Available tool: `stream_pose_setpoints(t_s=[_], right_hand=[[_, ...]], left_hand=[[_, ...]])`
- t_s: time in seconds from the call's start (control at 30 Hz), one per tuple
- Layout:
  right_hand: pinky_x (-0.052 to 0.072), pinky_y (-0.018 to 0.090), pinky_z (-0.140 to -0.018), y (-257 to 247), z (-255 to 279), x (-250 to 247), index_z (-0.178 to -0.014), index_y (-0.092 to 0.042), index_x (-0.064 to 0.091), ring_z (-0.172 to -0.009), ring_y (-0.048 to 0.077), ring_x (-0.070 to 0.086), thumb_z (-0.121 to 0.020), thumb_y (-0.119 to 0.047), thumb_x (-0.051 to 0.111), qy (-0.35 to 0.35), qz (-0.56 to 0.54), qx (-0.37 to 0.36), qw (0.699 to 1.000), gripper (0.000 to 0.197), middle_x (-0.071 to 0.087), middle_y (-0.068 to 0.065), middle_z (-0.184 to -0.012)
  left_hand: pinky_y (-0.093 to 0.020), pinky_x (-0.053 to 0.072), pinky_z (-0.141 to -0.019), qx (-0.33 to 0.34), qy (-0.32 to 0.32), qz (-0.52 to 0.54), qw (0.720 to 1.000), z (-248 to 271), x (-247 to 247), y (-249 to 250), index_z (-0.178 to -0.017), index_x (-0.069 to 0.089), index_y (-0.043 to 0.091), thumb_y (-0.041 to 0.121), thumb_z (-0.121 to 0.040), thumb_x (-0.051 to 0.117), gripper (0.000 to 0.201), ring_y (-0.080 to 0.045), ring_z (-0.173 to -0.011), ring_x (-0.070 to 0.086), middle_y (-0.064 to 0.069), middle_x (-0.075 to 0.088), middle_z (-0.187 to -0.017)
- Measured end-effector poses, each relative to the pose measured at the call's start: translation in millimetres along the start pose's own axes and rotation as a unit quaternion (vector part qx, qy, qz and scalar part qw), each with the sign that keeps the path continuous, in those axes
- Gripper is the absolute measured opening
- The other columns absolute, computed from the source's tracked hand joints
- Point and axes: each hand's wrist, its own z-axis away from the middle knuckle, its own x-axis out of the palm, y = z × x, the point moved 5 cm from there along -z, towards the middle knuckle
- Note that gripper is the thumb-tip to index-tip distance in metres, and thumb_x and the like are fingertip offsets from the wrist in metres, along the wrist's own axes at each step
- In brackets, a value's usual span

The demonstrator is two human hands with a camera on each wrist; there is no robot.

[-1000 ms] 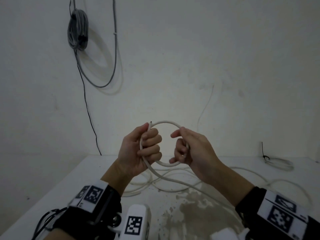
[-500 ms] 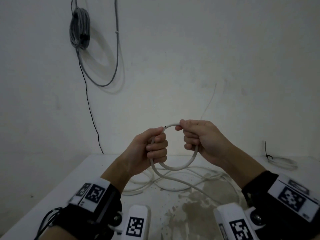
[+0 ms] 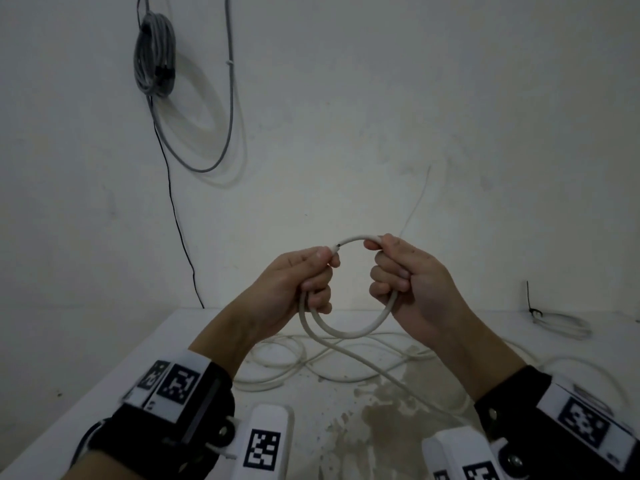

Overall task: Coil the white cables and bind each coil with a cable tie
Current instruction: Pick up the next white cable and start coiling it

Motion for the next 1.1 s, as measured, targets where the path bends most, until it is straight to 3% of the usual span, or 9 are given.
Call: stream_pose_setpoints(t_s=[0.17, 0.23, 0.3, 0.4, 0.5, 0.67, 0.9, 1.0, 1.1], right_hand=[[0.048, 0.024, -0.053, 11, 0, -4, -0.086, -0.007, 0.062, -0.043, 0.007, 0.041, -0.096, -0.029, 0.042, -0.008, -0.019, 0.023, 1.0, 0.031, 0.038, -0.004, -0.049], [0.05, 0.037, -0.074, 29, 2, -8, -0.091, -0.008, 0.066, -0.069, 0.018, 0.06, -0.096, -0.04, 0.033, -0.035, -0.001, 0.071, 0.997, 0.046, 0.06, 0.006, -0.067], [0.043, 0.034, -0.084, 50, 7, -13, -0.097, -0.011, 0.067, -0.095, 0.02, 0.062, -0.089, -0.039, 0.035, -0.076, 0.093, 0.1, 0.988, 0.043, 0.069, 0.01, -0.093], [0.043, 0.019, -0.084, 78, 15, -27, -0.091, -0.018, 0.064, -0.095, 0.017, 0.063, -0.089, -0.033, 0.043, -0.145, 0.419, 0.077, 0.893, 0.026, 0.069, 0.003, -0.091], [0.05, 0.036, -0.077, 81, 15, -55, -0.073, -0.021, 0.056, -0.07, 0.021, 0.061, -0.097, -0.045, 0.039, -0.124, 0.557, 0.111, 0.814, 0.038, 0.06, 0.0, -0.071], [0.039, 0.028, -0.057, 25, -9, -79, -0.049, -0.018, 0.032, -0.046, 0.017, 0.043, -0.055, -0.091, 0.028, 0.003, 0.742, 0.092, 0.664, 0.073, 0.04, -0.001, -0.048], [0.029, 0.027, -0.05, -96, -31, -23, -0.048, -0.011, 0.041, -0.052, 0.024, 0.047, -0.074, -0.059, 0.066, 0.18, 0.76, -0.097, 0.617, 0.061, 0.041, 0.004, -0.047], [0.033, 0.027, -0.061, -128, -32, 7, -0.061, -0.01, 0.053, -0.066, 0.025, 0.051, -0.083, -0.041, 0.065, 0.185, 0.72, -0.183, 0.643, 0.04, 0.049, 0.0, -0.058], [0.033, 0.025, -0.055, -114, -29, 18, -0.073, -0.004, 0.065, -0.062, 0.021, 0.051, -0.087, -0.023, 0.06, 0.147, 0.692, -0.172, 0.685, 0.024, 0.056, 0.005, -0.063]], left_hand=[[-0.014, 0.017, -0.037, 0.026, 0.02, -0.031, 0.999, -4, 3, 12, -0.076, 0.048, 0.01, 0.022, -0.096, 0.037, 0.026, -0.002, -0.035, 0.02, 0.011, 0.026, -0.046], [-0.015, 0.011, -0.036, 0.037, 0.049, 0.023, 0.998, -6, 3, 19, -0.07, 0.043, 0.014, 0.02, -0.098, 0.032, 0.03, -0.001, -0.032, 0.017, 0.012, 0.024, -0.042], [-0.015, 0.008, -0.035, 0.045, 0.07, 0.071, 0.994, -9, 2, 26, -0.065, 0.038, 0.017, 0.021, -0.096, 0.03, 0.032, 0.0, -0.029, 0.016, 0.013, 0.022, -0.039], [-0.016, 0.007, -0.034, 0.057, 0.109, 0.098, 0.987, -9, -8, 38, -0.062, 0.035, 0.019, 0.023, -0.095, 0.031, 0.033, -0.001, -0.028, 0.016, 0.012, 0.021, -0.038], [-0.017, 0.006, -0.035, 0.083, 0.156, 0.092, 0.98, -2, -27, 53, -0.061, 0.034, 0.02, 0.023, -0.094, 0.031, 0.033, -0.001, -0.028, 0.016, 0.012, 0.021, -0.038], [-0.019, 0.009, -0.037, 0.105, 0.212, 0.05, 0.97, 11, -57, 61, -0.062, 0.033, 0.019, 0.022, -0.095, 0.032, 0.034, -0.002, -0.029, 0.016, 0.011, 0.021, -0.039], [-0.02, 0.013, -0.04, 0.132, 0.22, -0.015, 0.966, 9, -54, 53, -0.066, 0.036, 0.017, 0.021, -0.099, 0.031, 0.034, -0.003, -0.033, 0.018, 0.012, 0.024, -0.041], [-0.019, 0.015, -0.039, 0.157, 0.229, -0.017, 0.96, 3, -49, 53, -0.067, 0.037, 0.017, 0.022, -0.1, 0.032, 0.034, -0.004, -0.036, 0.017, 0.01, 0.023, -0.044], [-0.018, 0.016, -0.039, 0.168, 0.245, -0.038, 0.954, -1, -40, 45, -0.068, 0.036, 0.017, 0.022, -0.101, 0.031, 0.034, -0.005, -0.038, 0.018, 0.01, 0.025, -0.045]])
